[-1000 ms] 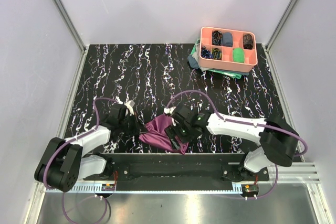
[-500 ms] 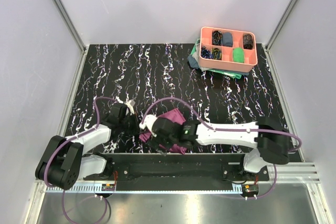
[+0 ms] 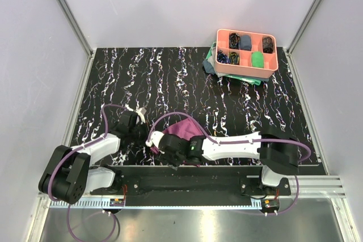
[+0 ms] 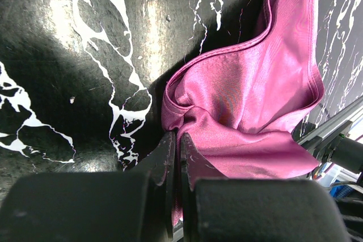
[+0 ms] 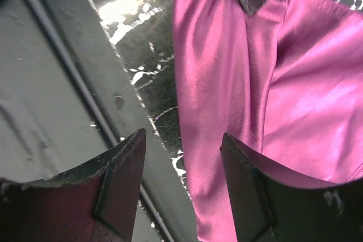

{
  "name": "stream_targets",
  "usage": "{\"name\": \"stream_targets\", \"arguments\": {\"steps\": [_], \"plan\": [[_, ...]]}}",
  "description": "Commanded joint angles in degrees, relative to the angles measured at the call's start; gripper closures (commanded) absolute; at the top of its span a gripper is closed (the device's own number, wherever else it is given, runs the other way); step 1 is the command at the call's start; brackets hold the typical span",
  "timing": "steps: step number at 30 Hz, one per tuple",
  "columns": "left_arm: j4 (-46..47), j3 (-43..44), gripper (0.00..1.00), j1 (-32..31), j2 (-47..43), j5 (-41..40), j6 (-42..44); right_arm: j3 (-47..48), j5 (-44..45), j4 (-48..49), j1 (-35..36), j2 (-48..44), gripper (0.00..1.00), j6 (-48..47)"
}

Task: Fold the napkin, place the utensils inside, and roll it up
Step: Roll the napkin with the utensil

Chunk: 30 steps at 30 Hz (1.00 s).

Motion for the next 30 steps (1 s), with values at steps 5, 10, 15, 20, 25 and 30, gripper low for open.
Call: {"name": "stream_targets", "arguments": {"steps": [5,10,15,20,25,30], "plan": [[-5.98,-0.89,1.0,-0.09,2.51,-4.94,2.14,-0.74,6.09,2.14,0.2,3.03,0.31,-0.43],[-5.89,-0.54,1.0,-0.09,3.04,-4.85,2.49,-0.65,6.19,2.32,-0.5,4.17,0.29,-0.96],[-5.98,-0.1,1.0,-0.09,3.39,-4.41,2.75,-1.0,3.91,2.32,-2.61,5.75,0.31,-1.4],[-5.89,0.25,1.0,-0.09,3.21,-4.06,2.75,-0.66,1.18,1.44,-3.14,7.51,0.37,-0.97],[-6.76,0.6,0.9,0.08,0.67,-3.79,1.7,-0.21,-0.04,-0.84,-3.58,10.5,0.52,1.58],[-10.37,1.39,0.42,2.63,-6.08,-7.22,1.62,-1.88,-5.83,-1.11,-4.37,9.54,0.62,3.61]]}}
